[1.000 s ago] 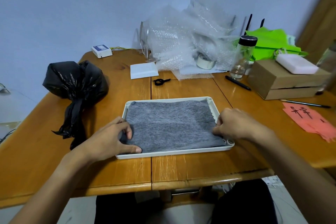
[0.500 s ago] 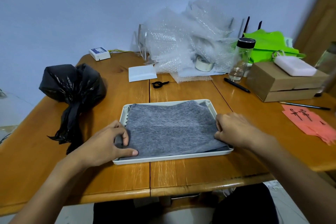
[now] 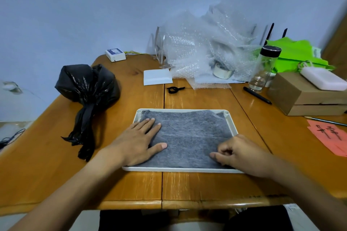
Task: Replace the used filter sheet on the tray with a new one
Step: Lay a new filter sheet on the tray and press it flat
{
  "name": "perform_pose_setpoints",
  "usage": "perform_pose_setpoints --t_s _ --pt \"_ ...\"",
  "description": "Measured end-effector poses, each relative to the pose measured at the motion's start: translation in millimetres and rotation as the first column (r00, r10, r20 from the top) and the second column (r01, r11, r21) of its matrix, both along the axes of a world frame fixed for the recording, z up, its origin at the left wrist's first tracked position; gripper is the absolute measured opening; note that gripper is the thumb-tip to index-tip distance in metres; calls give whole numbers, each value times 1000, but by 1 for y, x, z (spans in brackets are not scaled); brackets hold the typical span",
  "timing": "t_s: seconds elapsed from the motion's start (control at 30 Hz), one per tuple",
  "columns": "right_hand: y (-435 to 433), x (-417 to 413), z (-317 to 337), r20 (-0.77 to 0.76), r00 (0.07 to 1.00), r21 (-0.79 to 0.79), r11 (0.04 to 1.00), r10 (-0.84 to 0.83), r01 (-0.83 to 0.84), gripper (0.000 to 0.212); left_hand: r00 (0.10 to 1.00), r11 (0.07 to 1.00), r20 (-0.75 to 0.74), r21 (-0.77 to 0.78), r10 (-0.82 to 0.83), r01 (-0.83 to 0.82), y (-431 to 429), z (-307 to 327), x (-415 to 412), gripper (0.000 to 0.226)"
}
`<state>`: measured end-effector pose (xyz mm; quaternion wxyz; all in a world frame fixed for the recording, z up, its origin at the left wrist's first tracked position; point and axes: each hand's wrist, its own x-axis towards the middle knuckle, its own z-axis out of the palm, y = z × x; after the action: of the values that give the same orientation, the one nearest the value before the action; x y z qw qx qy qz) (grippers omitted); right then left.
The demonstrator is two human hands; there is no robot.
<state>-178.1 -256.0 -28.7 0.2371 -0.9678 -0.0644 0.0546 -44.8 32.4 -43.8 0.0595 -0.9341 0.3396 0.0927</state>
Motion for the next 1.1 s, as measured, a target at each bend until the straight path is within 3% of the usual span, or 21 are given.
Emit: perform_pose_setpoints --t_s 0.13,0.2,0.27,0.33,0.4,0.47,0.57,0.8,0.93,1.0,1.1 --pt "0 11 10 -89 993 48 995 -82 87 39 998 993 -1 102 67 -66 0 5 -5 127" --pt "-2 26 9 152 977 -83 983 -147 161 27 998 990 9 125 63 -63 -3 14 -6 140" --pt "-4 43 1 341 928 -227 945 -148 234 33 997 994 70 97 45 -52 -9 22 -4 145" --pt "-2 57 -10 222 962 -283 934 -157 217 54 993 999 119 -30 16 -13 -19 23 0 130" --pt "4 65 -23 72 992 -328 936 -108 126 66 997 987 58 -156 -42 50 -29 18 5 102" --pt "9 65 -31 22 998 -364 929 -65 68 70 994 983 -15 -149 -111 107 -35 8 10 87" --pt "12 63 -32 12 997 -391 917 -82 80 75 993 992 -52 -72 -105 101 -31 -7 17 87" --pt "11 57 -29 1 981 -492 854 -193 168 89 998 999 -16 2 53 -53 -23 -8 9 113" --pt "7 56 -26 20 978 -495 848 -209 191 85 992 988 29 96 119 -122 -17 0 5 130" --pt "12 57 -22 78 982 -481 857 -170 187 77 994 990 34 93 106 -109 -19 5 4 128" --pt "29 58 -16 87 995 -354 933 -40 69 66 998 995 27 -87 -56 59 -34 7 3 98"
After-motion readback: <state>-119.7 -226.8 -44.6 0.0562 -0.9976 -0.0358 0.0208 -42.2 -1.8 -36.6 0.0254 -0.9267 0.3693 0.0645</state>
